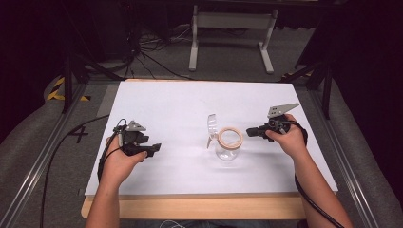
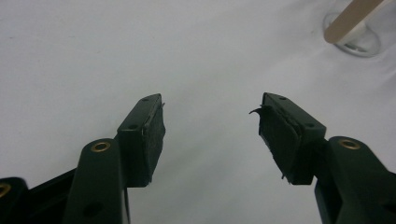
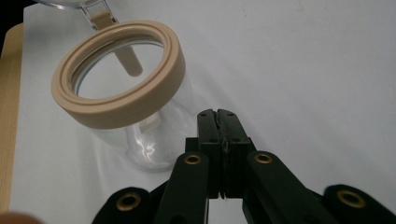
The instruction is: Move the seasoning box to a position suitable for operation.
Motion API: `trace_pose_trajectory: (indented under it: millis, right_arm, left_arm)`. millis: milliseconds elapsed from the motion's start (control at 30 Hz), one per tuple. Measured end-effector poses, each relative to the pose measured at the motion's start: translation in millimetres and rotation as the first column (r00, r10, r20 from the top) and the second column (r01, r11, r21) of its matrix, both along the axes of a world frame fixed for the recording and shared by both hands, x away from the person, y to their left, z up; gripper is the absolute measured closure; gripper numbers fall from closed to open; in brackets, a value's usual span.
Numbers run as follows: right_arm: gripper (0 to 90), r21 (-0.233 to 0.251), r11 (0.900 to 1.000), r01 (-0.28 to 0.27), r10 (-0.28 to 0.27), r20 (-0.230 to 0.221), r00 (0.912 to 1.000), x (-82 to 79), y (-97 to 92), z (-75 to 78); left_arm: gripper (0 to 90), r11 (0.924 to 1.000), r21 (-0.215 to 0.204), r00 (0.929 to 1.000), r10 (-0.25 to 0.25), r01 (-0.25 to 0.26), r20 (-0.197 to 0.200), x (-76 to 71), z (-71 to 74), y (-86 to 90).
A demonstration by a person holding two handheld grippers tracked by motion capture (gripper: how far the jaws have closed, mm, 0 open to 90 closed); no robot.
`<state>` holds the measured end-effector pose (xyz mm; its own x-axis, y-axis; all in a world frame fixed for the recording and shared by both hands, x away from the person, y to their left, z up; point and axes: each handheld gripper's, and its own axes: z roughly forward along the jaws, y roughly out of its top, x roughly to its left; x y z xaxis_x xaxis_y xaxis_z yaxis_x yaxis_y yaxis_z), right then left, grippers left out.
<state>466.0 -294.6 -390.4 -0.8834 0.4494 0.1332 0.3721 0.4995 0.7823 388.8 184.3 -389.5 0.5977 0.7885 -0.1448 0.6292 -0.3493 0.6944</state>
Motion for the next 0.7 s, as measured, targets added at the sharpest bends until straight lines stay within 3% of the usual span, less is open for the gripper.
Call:
trace_pose_trajectory:
  millis: [300,700]
  right_arm:
    - [90.0,0.011,0.9995,-0.030,0.029,0.017,0.9994,-0.6,10.7,-1.8]
    - [90.0,0.008,0.9995,-0.030,0.030,0.019,0.9994,5.1,24.8,-15.1]
  left_arm:
    - [36.4,0.9990,-0.035,0.9996,-0.027,0.028,0.010,-4.0,2.3,-8.6]
    - [35.2,0.9975,-0.030,0.9978,-0.064,0.065,0.019,-11.6,7.9,-18.0]
